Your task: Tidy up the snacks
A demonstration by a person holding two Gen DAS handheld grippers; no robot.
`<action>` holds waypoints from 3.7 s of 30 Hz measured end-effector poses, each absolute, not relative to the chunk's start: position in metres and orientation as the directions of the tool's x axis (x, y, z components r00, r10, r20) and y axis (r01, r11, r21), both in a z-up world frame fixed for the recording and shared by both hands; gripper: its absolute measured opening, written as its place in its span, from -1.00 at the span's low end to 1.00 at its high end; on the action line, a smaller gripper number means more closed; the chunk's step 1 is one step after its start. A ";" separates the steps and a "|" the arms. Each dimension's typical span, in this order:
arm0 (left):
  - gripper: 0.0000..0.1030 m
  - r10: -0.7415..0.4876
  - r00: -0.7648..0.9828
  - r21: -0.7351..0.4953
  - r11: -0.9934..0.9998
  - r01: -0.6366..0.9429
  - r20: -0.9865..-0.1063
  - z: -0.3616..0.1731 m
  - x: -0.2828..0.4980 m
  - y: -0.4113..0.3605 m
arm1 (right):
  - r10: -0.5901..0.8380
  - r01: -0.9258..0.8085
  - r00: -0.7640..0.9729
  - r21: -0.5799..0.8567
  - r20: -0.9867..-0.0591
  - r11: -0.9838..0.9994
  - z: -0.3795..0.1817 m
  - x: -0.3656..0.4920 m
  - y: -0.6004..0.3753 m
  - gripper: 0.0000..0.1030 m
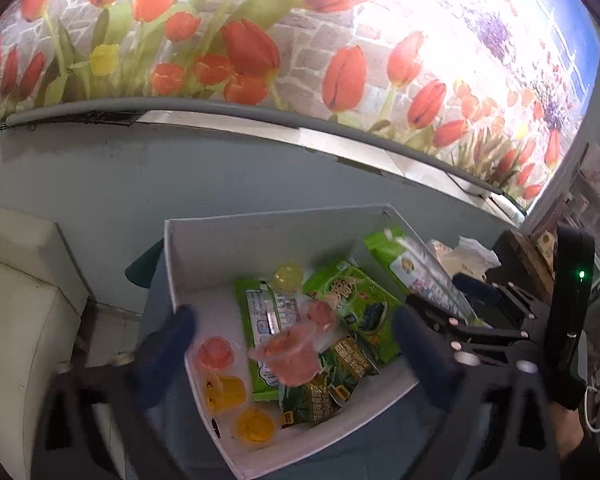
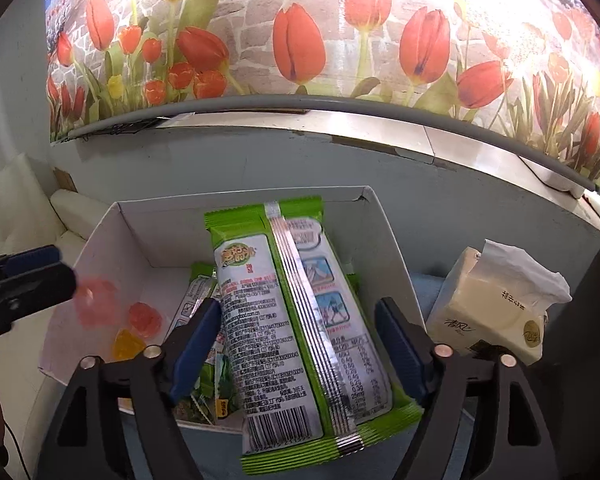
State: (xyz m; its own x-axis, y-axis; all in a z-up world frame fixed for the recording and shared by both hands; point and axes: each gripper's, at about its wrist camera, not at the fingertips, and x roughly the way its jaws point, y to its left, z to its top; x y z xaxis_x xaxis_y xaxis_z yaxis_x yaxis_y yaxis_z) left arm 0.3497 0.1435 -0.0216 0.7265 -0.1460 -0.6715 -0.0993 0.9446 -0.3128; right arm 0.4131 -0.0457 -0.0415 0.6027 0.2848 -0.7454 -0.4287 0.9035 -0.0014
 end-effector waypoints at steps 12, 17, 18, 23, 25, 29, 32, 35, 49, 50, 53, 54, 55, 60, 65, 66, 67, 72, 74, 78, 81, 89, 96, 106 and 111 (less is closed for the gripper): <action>1.00 -0.003 0.853 -0.211 0.969 -0.125 -0.522 0.019 0.297 0.134 | 0.153 -0.294 0.788 -0.145 -0.597 0.945 -0.008 0.360 -0.069 1.00; 1.00 -0.018 0.882 -0.208 0.974 -0.091 -0.471 0.048 0.246 0.113 | 0.193 -0.245 0.821 -0.026 -0.537 0.969 0.028 0.308 -0.103 1.00; 1.00 -0.029 0.877 -0.203 0.976 -0.079 -0.479 0.050 0.237 0.107 | 0.235 -0.271 0.804 0.014 -0.546 0.962 0.032 0.295 -0.111 1.00; 1.00 -0.005 0.864 -0.143 0.987 -0.077 -0.503 0.052 0.175 0.073 | 0.372 -0.372 0.719 0.127 -0.588 0.920 0.031 0.231 -0.138 1.00; 1.00 -0.026 0.863 -0.162 0.985 -0.065 -0.505 0.051 0.148 0.063 | 0.387 -0.397 0.710 0.119 -0.589 0.910 0.030 0.199 -0.150 1.00; 1.00 -0.062 0.844 -0.201 0.978 -0.055 -0.533 0.046 0.103 0.043 | 0.421 -0.429 0.702 0.131 -0.574 0.894 0.031 0.142 -0.175 1.00; 1.00 -0.054 0.835 -0.175 0.983 -0.052 -0.548 0.045 0.074 0.026 | 0.471 -0.464 0.666 0.174 -0.578 0.869 0.031 0.108 -0.189 1.00; 1.00 -0.050 0.827 -0.181 0.981 -0.063 -0.560 0.047 0.052 0.017 | 0.484 -0.482 0.666 0.168 -0.568 0.860 0.034 0.081 -0.196 1.00; 1.00 -0.072 0.814 -0.177 0.984 -0.038 -0.576 0.060 0.016 0.002 | 0.446 -0.452 0.715 0.131 -0.538 0.882 0.052 0.054 -0.215 1.00; 1.00 -0.072 0.811 -0.178 0.983 -0.040 -0.581 0.059 0.016 0.002 | 0.435 -0.444 0.721 0.123 -0.539 0.888 0.052 0.054 -0.215 1.00; 1.00 -0.068 0.804 -0.163 0.986 -0.036 -0.590 0.056 0.016 0.001 | 0.436 -0.444 0.722 0.123 -0.537 0.888 0.052 0.054 -0.216 1.00; 1.00 -0.067 0.801 -0.159 0.987 -0.035 -0.594 0.054 0.017 0.001 | 0.433 -0.443 0.723 0.121 -0.538 0.888 0.052 0.054 -0.215 1.00; 1.00 -0.067 0.799 -0.159 0.987 -0.036 -0.598 0.053 0.017 0.001 | 0.430 -0.442 0.723 0.115 -0.540 0.890 0.051 0.054 -0.214 1.00; 1.00 -0.072 0.793 -0.159 0.987 -0.031 -0.605 0.050 0.019 0.002 | 0.431 -0.453 0.708 0.109 -0.559 0.885 0.047 0.055 -0.209 1.00; 1.00 -0.080 0.790 -0.169 0.985 -0.031 -0.607 0.048 0.020 0.004 | 0.433 -0.454 0.710 0.108 -0.555 0.884 0.048 0.054 -0.207 1.00; 1.00 -0.081 0.790 -0.170 0.985 -0.030 -0.607 0.049 0.020 0.005 | 0.432 -0.454 0.709 0.108 -0.557 0.885 0.047 0.054 -0.207 1.00; 1.00 -0.083 0.790 -0.171 0.985 -0.028 -0.607 0.049 0.020 0.005 | 0.431 -0.453 0.708 0.109 -0.560 0.885 0.047 0.055 -0.207 1.00; 1.00 -0.085 0.792 -0.173 0.985 -0.026 -0.605 0.049 0.020 0.006 | 0.430 -0.453 0.705 0.108 -0.565 0.885 0.046 0.055 -0.206 1.00; 1.00 -0.087 0.793 -0.172 0.985 -0.023 -0.603 0.050 0.020 0.006 | 0.428 -0.454 0.704 0.104 -0.567 0.885 0.046 0.055 -0.205 1.00; 1.00 -0.088 0.793 -0.173 0.985 -0.021 -0.602 0.050 0.021 0.006 | 0.429 -0.458 0.706 0.098 -0.563 0.884 0.046 0.053 -0.204 1.00; 1.00 -0.085 0.793 -0.168 0.985 -0.022 -0.603 0.050 0.021 0.006 | 0.434 -0.460 0.702 0.105 -0.565 0.882 0.046 0.053 -0.203 1.00; 1.00 -0.101 0.793 -0.182 0.983 -0.013 -0.601 0.049 0.021 0.007 | 0.435 -0.463 0.696 0.106 -0.571 0.880 0.047 0.054 -0.202 1.00; 1.00 -0.095 0.792 -0.176 0.984 -0.016 -0.603 0.049 0.021 0.007 | 0.436 -0.462 0.694 0.111 -0.572 0.880 0.046 0.052 -0.202 1.00; 1.00 -0.099 0.791 -0.174 0.985 -0.010 -0.604 0.049 0.022 0.007 | 0.437 -0.465 0.693 0.106 -0.573 0.879 0.047 0.051 -0.201 1.00; 1.00 -0.101 0.791 -0.174 0.985 -0.007 -0.603 0.049 0.022 0.006 | 0.438 -0.469 0.693 0.103 -0.573 0.877 0.047 0.050 -0.201 1.00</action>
State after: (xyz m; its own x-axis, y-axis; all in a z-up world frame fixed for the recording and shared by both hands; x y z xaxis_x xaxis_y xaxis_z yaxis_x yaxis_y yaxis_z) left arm 0.0219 0.0059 0.0494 0.7910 -0.1013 -0.6034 -0.0068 0.9847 -0.1742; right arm 0.0505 -0.2007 0.0466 0.6929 0.4379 -0.5728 -0.4690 0.8771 0.1033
